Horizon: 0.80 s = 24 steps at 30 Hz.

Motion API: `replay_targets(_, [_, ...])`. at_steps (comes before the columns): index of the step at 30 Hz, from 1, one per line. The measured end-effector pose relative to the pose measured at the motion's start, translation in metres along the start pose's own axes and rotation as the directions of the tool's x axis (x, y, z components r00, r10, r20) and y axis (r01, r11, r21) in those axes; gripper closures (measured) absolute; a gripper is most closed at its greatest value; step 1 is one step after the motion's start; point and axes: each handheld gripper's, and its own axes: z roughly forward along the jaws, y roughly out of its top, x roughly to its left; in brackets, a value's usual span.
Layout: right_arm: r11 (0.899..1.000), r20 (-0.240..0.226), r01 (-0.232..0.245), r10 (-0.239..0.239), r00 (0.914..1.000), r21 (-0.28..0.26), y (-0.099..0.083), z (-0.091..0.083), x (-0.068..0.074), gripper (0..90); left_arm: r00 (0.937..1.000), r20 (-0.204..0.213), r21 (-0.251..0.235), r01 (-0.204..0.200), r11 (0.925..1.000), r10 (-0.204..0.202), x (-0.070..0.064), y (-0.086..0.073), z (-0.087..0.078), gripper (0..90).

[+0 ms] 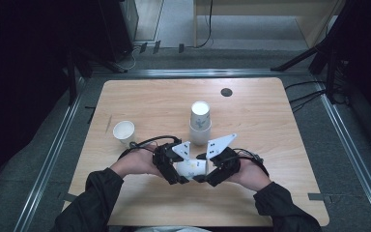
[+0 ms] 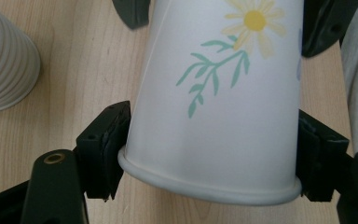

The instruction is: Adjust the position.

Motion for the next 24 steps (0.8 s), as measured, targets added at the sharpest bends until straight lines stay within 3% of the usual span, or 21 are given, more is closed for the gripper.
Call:
replay_targets(4, [1.0,0.003,0.006,-0.006,1.0,0.031,0.001,0.006,0.001,29.1,0.9997,0.012,0.025,0.021,0.9995,-0.021,0.0,0.002,0.003,24.2])
replay_targets(13, [0.999,0.002,0.015,-0.015,0.9999,0.052,0.002,0.006,0.002,33.9,0.9998,0.011,0.011,0.015,0.9998,-0.016,0.0,0.001,0.001,24.2])
replay_targets(17, [0.999,0.0,0.016,-0.016,0.9999,0.035,0.003,0.003,0.001,34.0,0.9998,0.006,-0.014,0.018,0.9997,-0.018,0.001,0.001,-0.002,22.1])
replay_targets(19, [1.0,0.003,0.006,-0.006,1.0,0.03,0.003,-0.001,0.0,34.0,0.9996,-0.025,-0.025,0.01,0.9996,-0.01,0.001,0.001,-0.004,17.5])
replay_targets(24, [1.0,0.012,0.0,0.0,0.9999,-0.014,0.003,-0.01,-0.003,33.9,0.9982,-0.033,-0.096,0.046,0.9943,-0.05,0.005,-0.002,-0.016,12.3])
